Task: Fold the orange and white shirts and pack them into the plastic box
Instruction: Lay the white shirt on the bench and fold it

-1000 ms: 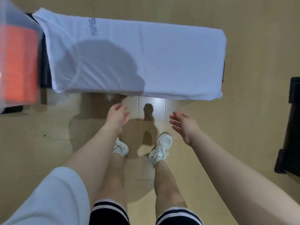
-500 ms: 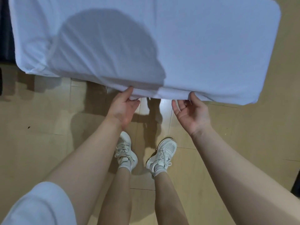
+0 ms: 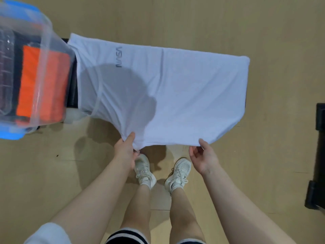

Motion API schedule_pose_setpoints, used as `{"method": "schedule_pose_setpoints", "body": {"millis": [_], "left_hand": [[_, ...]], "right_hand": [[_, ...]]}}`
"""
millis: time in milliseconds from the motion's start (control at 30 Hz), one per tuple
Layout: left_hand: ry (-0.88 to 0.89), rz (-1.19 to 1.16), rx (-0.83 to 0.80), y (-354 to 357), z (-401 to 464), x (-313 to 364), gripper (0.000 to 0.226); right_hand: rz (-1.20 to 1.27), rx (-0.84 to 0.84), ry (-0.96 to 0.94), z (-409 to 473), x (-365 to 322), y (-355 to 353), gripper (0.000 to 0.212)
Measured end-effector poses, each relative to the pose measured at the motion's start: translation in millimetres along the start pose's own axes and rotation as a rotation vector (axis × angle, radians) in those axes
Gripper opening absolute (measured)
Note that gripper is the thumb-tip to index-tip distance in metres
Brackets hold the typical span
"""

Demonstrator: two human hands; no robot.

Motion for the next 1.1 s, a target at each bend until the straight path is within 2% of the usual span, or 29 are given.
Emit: {"method": "schedule_pose_setpoints", "body": {"millis": [167, 300, 333, 400, 500, 600, 633, 700, 800, 867, 967, 1100], "left_hand": [[-0.09, -0.135, -0.041, 36.1, 1.7, 46.1, 0.005], [-0.016, -0.328, -0.127, 76.2, -0.1, 79.8, 0.034], [0.014, -0.321, -0.136, 83.5, -1.4, 82.6, 0.037], [0.041, -0.249, -0.077, 88.8, -3.4, 78.5, 0.035], [0.076, -0.112, 0.021, 94.2, -9.5, 52.7, 0.016], [0.043, 0.031, 0.016, 118.9, -19.3, 9.7, 0.02], [0.04, 0.07, -0.011, 132.3, -23.2, -5.8, 0.019], [0.061, 0.146, -0.084, 164.0, -31.9, -33.6, 0.015], [0.075, 0.234, -0.171, 206.2, -42.4, -67.7, 0.023], [0.077, 0.253, -0.22, 230.8, -47.1, -81.3, 0.026], [0.083, 0.174, -0.245, 257.5, -49.6, -88.5, 0.009], [0.08, 0.165, -0.152, 267.8, -43.2, -95.1, 0.017]], "right_hand": [[-0.11, 0.079, -0.109, 0.2, -39.6, 34.4, 0.016], [-0.3, -0.074, -0.347, -3.6, -86.2, 75.5, 0.01], [-0.401, -0.11, -0.398, -5.3, -98.2, 83.0, 0.007], [-0.628, -0.109, -0.481, -1.2, -119.4, 82.7, 0.013], [-0.761, 0.083, -0.555, 20.4, -147.5, 41.4, 0.02], [-0.677, 0.245, -0.487, 41.4, -168.6, -7.4, 0.009], [-0.681, 0.234, -0.439, 50.8, -173.5, -17.9, 0.016], [-0.71, 0.126, -0.319, 73.4, -177.3, -29.6, 0.042], [-0.662, -0.097, -0.136, 101.2, -172.3, -26.8, 0.054], [-0.533, -0.222, -0.03, 116.5, -167.9, -17.5, 0.049], [-0.341, -0.324, 0.078, 129.6, -161.2, -10.3, 0.04], [-0.317, -0.338, 0.144, 128.0, -148.8, -16.2, 0.021]]}}
Point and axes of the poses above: each hand's wrist, its own z-axis towards the middle knuckle, its own y-axis out of the palm, x = y × z, the point moved 6 cm from there along z, towards the middle knuckle, and after that the axes turned 5 degrees about z, right-handed, at the moved point
